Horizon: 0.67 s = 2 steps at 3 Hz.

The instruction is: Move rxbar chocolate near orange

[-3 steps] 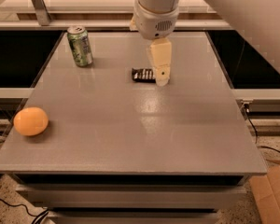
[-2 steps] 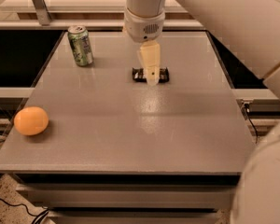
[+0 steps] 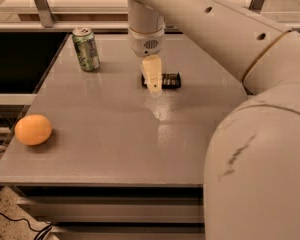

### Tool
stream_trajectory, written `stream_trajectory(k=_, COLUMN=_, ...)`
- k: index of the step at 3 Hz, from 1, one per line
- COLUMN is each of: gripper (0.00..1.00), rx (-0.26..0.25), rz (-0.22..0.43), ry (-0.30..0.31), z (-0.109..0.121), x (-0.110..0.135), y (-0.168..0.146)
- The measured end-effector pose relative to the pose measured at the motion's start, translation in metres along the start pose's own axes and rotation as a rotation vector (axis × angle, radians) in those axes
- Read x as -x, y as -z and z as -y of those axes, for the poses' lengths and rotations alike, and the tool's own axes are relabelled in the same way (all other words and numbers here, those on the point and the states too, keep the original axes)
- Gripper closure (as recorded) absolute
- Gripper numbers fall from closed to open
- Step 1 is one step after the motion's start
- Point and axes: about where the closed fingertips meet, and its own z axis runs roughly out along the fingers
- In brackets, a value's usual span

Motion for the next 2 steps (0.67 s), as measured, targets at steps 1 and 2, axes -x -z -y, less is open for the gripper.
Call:
stream_trajectory(k=1, gripper=0.0, rx=0.025, rz=-0.004, ry=-0.055, z=0.004, x=-0.014, y=-0.023)
stream_trajectory(k=2, gripper=0.0, rx=0.037, rz=0.008, ry=-0.099, z=0.005, x=-0.03, y=-0.039)
